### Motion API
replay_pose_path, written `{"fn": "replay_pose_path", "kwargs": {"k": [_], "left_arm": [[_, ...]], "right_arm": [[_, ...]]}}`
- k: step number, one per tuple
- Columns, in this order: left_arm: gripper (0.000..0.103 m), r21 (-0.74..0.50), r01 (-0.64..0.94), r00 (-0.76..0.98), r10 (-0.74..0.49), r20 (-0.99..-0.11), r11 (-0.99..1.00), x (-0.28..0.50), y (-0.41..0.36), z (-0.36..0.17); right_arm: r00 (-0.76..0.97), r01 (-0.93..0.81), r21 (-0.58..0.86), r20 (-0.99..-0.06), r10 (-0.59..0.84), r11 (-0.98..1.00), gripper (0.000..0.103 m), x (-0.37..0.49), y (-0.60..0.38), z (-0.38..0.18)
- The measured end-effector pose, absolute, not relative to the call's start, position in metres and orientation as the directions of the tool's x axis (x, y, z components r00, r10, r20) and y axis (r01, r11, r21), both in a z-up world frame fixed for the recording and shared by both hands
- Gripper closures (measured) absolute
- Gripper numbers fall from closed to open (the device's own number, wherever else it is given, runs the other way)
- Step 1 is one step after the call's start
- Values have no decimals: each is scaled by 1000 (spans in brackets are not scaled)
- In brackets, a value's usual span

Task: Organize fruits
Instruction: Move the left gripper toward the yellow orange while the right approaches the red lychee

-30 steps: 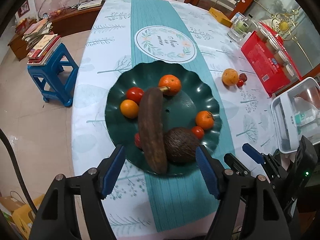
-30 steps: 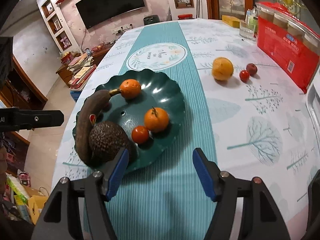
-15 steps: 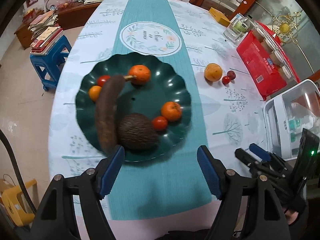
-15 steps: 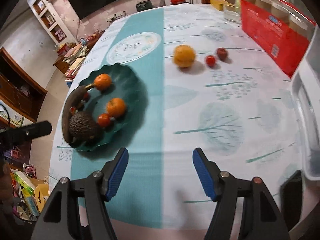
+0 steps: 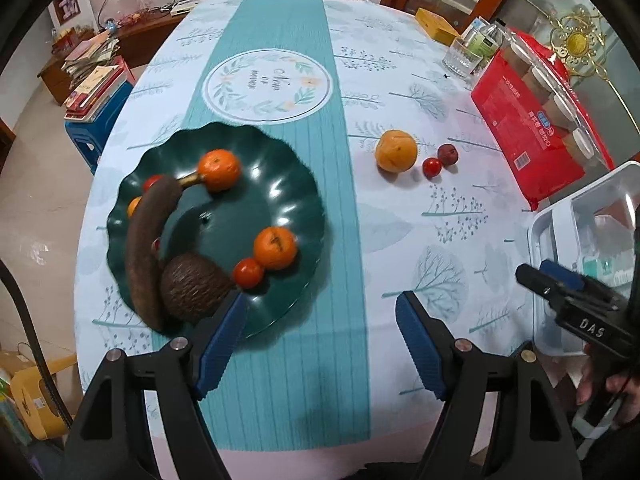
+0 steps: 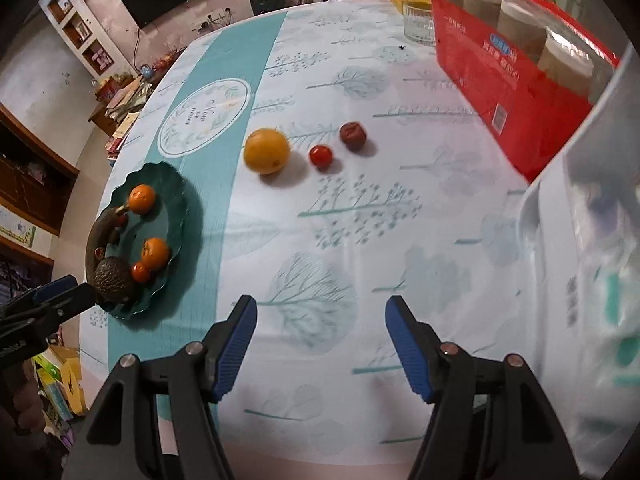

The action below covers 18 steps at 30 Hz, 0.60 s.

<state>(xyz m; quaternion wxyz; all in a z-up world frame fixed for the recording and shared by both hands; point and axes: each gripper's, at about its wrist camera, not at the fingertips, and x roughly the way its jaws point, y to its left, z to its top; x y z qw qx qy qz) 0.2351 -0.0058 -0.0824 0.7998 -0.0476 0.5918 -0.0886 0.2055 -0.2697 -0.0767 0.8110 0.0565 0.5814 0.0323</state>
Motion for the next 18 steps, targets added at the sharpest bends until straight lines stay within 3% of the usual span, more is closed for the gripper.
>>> {"fn": "replay_pose_path", "kwargs": {"k": [18], "left_arm": [[27, -182, 89, 261, -200, -944, 979, 324, -70, -82]], "right_arm": [[371, 84, 157, -922, 115, 984, 36, 323, -295, -29]]}}
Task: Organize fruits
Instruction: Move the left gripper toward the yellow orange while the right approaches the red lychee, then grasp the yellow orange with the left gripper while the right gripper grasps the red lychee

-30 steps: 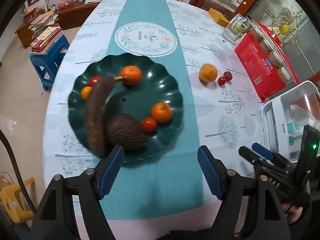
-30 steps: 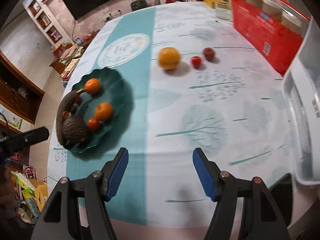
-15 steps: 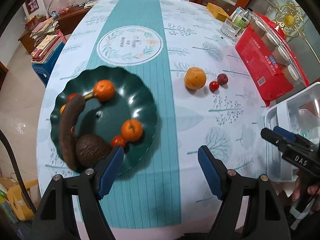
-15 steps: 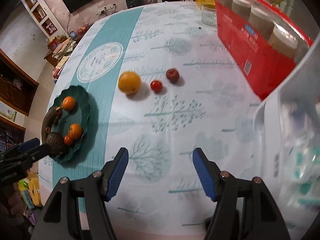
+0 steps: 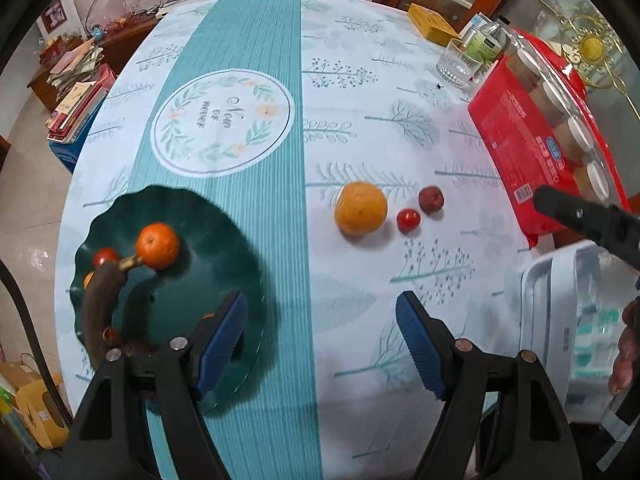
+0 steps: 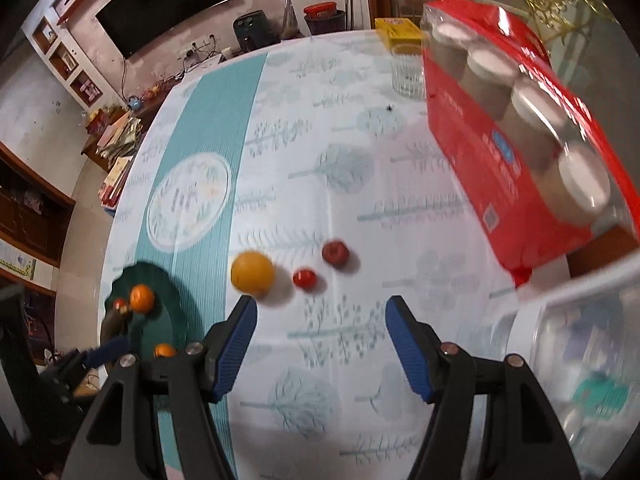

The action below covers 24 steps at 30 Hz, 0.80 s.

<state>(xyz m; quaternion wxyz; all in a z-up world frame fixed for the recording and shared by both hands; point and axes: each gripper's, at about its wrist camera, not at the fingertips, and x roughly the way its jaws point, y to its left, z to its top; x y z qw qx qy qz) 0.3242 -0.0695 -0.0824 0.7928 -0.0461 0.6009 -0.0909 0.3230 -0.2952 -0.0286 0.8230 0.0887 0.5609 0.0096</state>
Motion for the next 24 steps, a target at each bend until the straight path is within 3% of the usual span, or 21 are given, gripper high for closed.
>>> {"fn": "replay_pose_path", "kwargs": {"k": [9, 22, 24], "left_arm": [[27, -215, 47, 257, -220, -941, 976, 368, -86, -104], [27, -309, 57, 307, -311, -900, 949, 392, -108, -154], [27, -319, 59, 311, -321, -895, 946, 394, -110, -160]], "right_arm": [[308, 115, 201, -938, 158, 973, 36, 386, -302, -50], [125, 258, 231, -971, 204, 938, 36, 419, -319, -140], [106, 269, 230, -972, 208, 935, 40, 420, -319, -149]]}}
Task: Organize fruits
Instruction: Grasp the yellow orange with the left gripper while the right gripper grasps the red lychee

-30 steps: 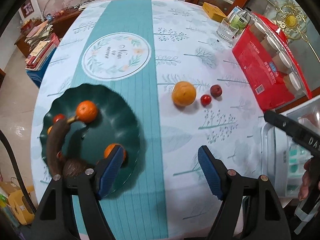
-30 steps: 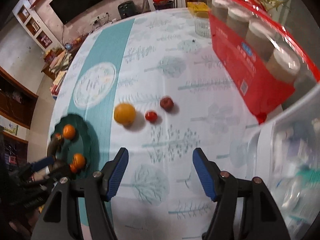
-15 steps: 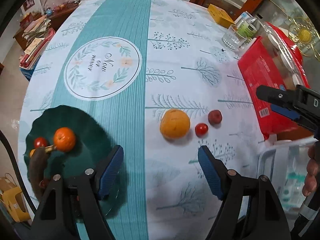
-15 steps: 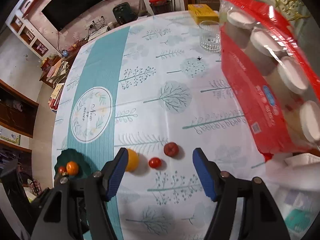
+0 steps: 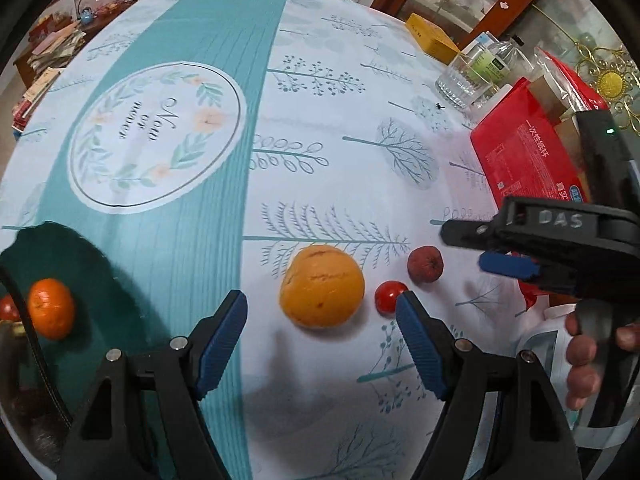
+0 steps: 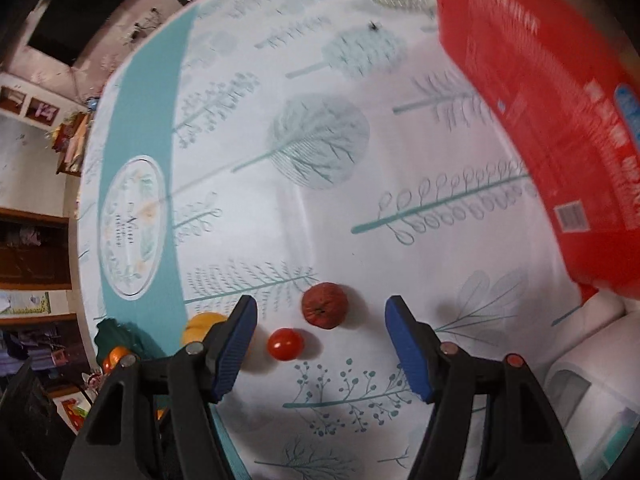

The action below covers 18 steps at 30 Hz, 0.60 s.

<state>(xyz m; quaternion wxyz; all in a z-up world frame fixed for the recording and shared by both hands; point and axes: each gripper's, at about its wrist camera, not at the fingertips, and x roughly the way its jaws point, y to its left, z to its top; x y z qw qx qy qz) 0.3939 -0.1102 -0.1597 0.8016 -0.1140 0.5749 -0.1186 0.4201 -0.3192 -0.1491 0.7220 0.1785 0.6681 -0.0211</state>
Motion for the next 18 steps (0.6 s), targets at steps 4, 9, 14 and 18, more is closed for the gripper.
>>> {"fn": "replay_pose_path", "kwargs": {"k": [4, 9, 14, 18], "left_arm": [[27, -311, 52, 310, -312, -898, 949, 398, -115, -171], [27, -299, 44, 308, -298, -904, 953, 403, -117, -183], [28, -293, 31, 299, -289, -909, 956, 406, -116, -194], [31, -314, 29, 289, -309, -906, 949, 408, -116, -201]], "right_arm": [[71, 284, 236, -972, 225, 929, 48, 421, -317, -166], [48, 291, 235, -972, 231, 927, 62, 421, -315, -178], [41, 290, 235, -972, 233, 928, 68, 422, -312, -183], [39, 283, 230, -973, 228, 931, 70, 424, -309, -187]]}}
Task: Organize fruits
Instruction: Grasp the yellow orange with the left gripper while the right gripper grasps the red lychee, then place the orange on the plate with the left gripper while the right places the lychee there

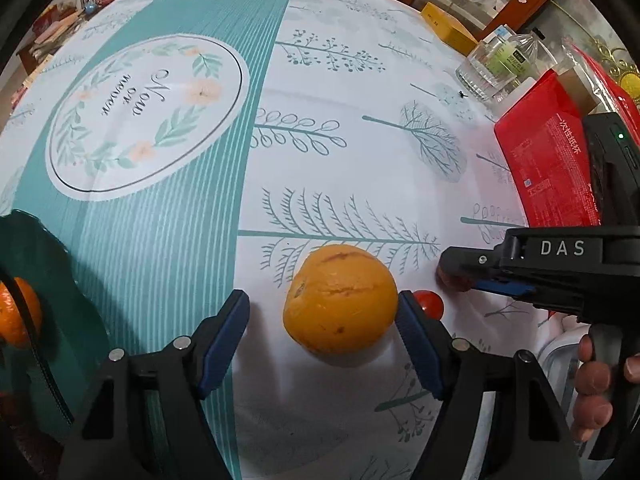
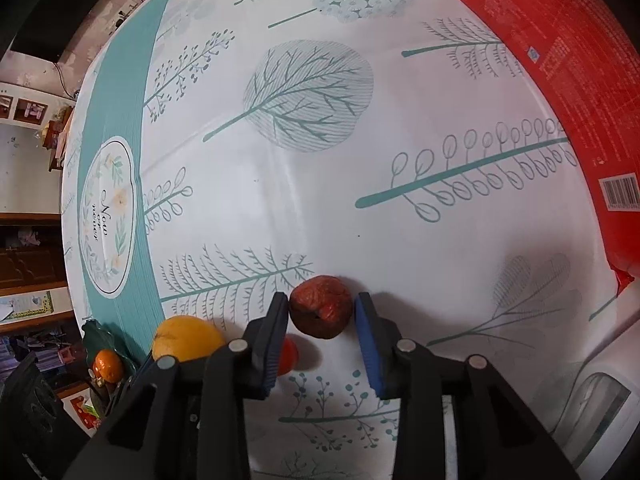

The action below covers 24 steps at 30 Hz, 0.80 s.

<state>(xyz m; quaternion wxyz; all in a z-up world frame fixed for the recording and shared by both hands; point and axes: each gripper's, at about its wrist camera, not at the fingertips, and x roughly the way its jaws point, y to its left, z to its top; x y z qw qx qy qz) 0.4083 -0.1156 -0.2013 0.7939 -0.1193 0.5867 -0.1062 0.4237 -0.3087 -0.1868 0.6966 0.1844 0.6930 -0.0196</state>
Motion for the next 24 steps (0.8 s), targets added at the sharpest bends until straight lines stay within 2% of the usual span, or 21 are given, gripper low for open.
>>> {"fn": "replay_pose_path", "kwargs": {"k": [2, 5, 6, 15, 24], "left_arm": [[33, -322, 34, 290, -317, -903, 946, 409, -116, -204], [43, -338, 51, 291, -338, -895, 940, 409, -119, -206], [50, -343, 60, 296, -345, -891, 938, 409, -120, -205], [51, -332, 63, 312, -335, -889, 941, 406, -121, -199], [51, -359, 40, 396, -345, -851, 932, 385, -96, -160]], "right_arm": [[39, 278, 228, -973, 226, 933, 70, 424, -308, -187], [39, 273, 223, -975, 220, 936, 70, 425, -305, -188], [40, 275, 223, -975, 221, 935, 70, 425, -305, -188], [46, 272, 220, -975, 215, 937, 70, 417, -304, -183], [100, 239, 236, -971, 218, 942, 71, 404, -290, -152]]}}
